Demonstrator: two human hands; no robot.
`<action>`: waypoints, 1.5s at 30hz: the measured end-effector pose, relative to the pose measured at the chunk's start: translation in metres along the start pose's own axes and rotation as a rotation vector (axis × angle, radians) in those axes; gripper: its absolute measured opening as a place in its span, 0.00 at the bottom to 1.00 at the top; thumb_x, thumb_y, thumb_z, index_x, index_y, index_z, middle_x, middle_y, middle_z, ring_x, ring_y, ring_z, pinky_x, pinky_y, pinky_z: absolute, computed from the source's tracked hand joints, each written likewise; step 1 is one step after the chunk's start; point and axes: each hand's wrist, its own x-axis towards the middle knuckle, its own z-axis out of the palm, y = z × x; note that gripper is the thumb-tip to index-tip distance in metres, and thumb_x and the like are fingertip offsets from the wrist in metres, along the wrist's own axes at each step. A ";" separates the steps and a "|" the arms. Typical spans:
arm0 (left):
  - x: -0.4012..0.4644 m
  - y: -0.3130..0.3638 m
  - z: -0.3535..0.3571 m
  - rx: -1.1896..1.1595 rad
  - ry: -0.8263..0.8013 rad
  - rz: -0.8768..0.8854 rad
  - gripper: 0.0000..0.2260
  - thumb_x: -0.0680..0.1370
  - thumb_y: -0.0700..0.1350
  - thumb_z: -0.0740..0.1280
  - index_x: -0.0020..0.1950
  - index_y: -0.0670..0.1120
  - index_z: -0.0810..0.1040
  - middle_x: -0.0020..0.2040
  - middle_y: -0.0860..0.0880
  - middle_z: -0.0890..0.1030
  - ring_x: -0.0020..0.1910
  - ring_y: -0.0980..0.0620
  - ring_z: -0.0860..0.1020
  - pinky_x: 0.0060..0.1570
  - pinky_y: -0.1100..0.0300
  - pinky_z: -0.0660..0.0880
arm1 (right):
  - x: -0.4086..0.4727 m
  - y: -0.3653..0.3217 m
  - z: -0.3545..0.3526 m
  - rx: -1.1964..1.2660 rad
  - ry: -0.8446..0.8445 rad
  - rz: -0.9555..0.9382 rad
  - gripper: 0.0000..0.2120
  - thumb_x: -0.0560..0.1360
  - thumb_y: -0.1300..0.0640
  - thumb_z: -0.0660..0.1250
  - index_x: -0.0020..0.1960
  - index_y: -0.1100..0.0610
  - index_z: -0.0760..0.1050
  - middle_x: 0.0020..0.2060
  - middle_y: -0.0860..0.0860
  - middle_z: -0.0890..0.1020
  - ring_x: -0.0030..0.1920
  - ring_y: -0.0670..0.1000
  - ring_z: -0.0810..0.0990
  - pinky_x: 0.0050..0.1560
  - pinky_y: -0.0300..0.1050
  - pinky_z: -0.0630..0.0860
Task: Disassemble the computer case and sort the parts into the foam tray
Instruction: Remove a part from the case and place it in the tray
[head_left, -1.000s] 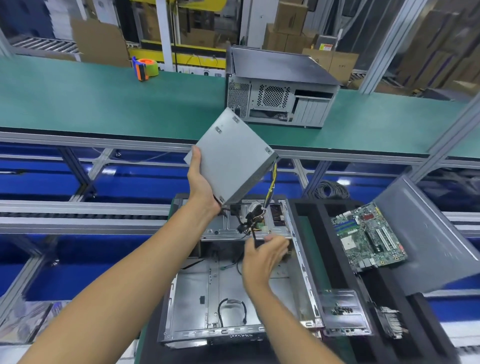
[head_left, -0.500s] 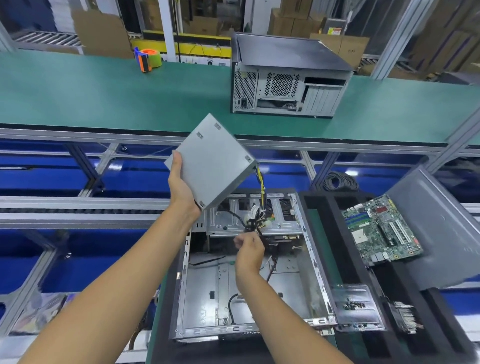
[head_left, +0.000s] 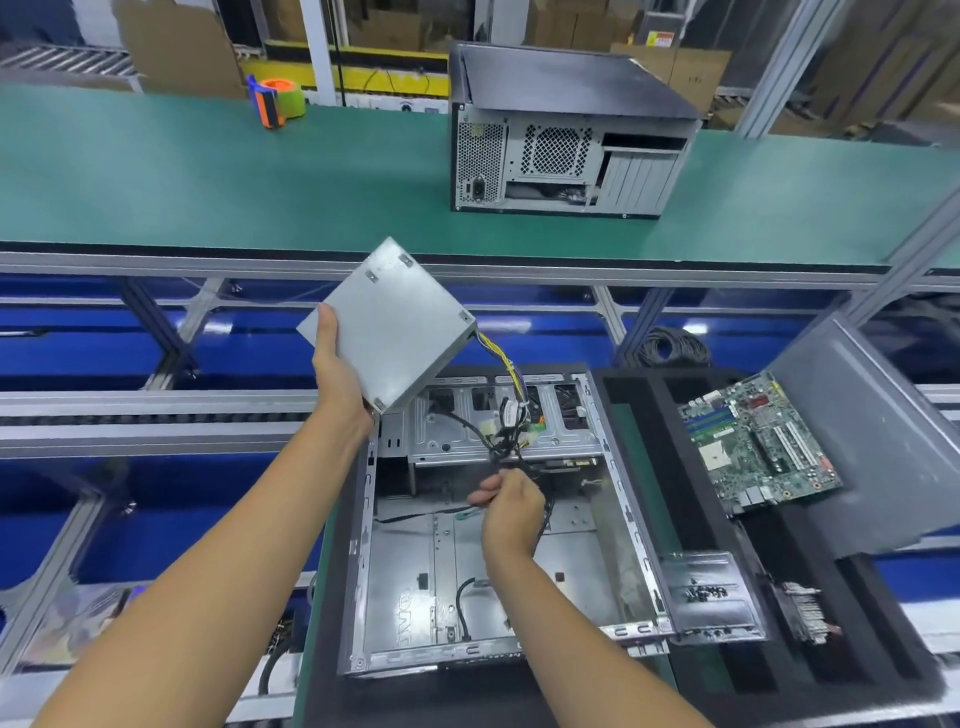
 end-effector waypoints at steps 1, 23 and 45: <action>0.002 0.000 -0.001 0.013 0.013 0.014 0.30 0.76 0.71 0.65 0.61 0.48 0.83 0.56 0.45 0.87 0.51 0.41 0.86 0.41 0.48 0.83 | -0.003 -0.001 -0.001 0.024 0.013 -0.042 0.19 0.80 0.55 0.55 0.37 0.58 0.78 0.29 0.53 0.84 0.31 0.51 0.82 0.40 0.48 0.76; 0.039 0.018 -0.060 0.481 0.094 0.010 0.47 0.58 0.80 0.71 0.64 0.46 0.79 0.52 0.46 0.87 0.50 0.42 0.86 0.51 0.43 0.83 | 0.031 -0.022 -0.017 -0.633 0.286 -0.466 0.13 0.74 0.63 0.69 0.55 0.54 0.71 0.52 0.51 0.68 0.57 0.57 0.70 0.58 0.56 0.64; 0.028 0.008 -0.026 0.768 0.108 0.182 0.39 0.61 0.82 0.68 0.55 0.52 0.69 0.54 0.49 0.80 0.51 0.47 0.82 0.52 0.43 0.80 | 0.058 -0.095 -0.019 -0.032 -0.167 0.219 0.06 0.79 0.60 0.58 0.49 0.58 0.74 0.31 0.54 0.74 0.18 0.48 0.71 0.22 0.36 0.68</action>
